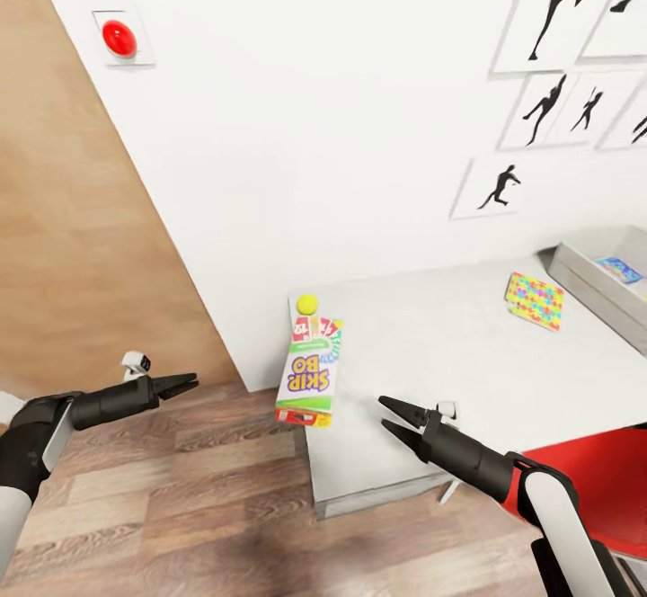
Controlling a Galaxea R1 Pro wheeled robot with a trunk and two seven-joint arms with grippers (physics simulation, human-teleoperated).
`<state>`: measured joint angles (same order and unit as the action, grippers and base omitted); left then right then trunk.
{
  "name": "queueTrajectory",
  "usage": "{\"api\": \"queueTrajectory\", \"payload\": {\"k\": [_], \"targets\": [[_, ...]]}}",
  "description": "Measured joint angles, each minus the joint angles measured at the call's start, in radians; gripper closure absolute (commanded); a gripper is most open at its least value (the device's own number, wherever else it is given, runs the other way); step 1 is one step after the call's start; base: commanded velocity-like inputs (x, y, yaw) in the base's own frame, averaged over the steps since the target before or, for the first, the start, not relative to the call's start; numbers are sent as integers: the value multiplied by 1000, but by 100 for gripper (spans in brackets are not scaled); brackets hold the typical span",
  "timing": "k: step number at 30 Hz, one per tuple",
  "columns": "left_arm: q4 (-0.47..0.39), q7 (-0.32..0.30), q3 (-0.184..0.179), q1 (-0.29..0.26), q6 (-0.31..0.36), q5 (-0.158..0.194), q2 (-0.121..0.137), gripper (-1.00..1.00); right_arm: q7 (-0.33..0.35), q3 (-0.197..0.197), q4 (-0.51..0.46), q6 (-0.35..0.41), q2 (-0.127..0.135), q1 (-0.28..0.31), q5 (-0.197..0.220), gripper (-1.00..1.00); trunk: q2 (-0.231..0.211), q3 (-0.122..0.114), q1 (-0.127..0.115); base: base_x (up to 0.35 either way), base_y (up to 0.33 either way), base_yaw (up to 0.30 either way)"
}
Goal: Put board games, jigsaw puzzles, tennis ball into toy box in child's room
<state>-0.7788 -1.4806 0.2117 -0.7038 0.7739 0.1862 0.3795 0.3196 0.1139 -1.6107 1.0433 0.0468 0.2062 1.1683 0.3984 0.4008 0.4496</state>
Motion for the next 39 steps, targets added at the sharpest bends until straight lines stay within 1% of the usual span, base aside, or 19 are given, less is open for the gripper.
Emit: {"api": "queueTrajectory", "payload": {"k": [9,15,39], "targets": [[0,-1,-1,0,-6,0,0,-100,-1,-6,0,0,-1,0,-1,-100,0,-11,0,-77,92,-201],[0,-1,-1,0,-8,0,0,-100,-2,-7,0,0,-1,0,-1,-100,0,-18,0,-39,163,-201],[0,-2,0,0,-8,0,2,-100,-6,-10,0,0,-2,0,-11,-100,0,-47,0,-2,50,-199]]}}
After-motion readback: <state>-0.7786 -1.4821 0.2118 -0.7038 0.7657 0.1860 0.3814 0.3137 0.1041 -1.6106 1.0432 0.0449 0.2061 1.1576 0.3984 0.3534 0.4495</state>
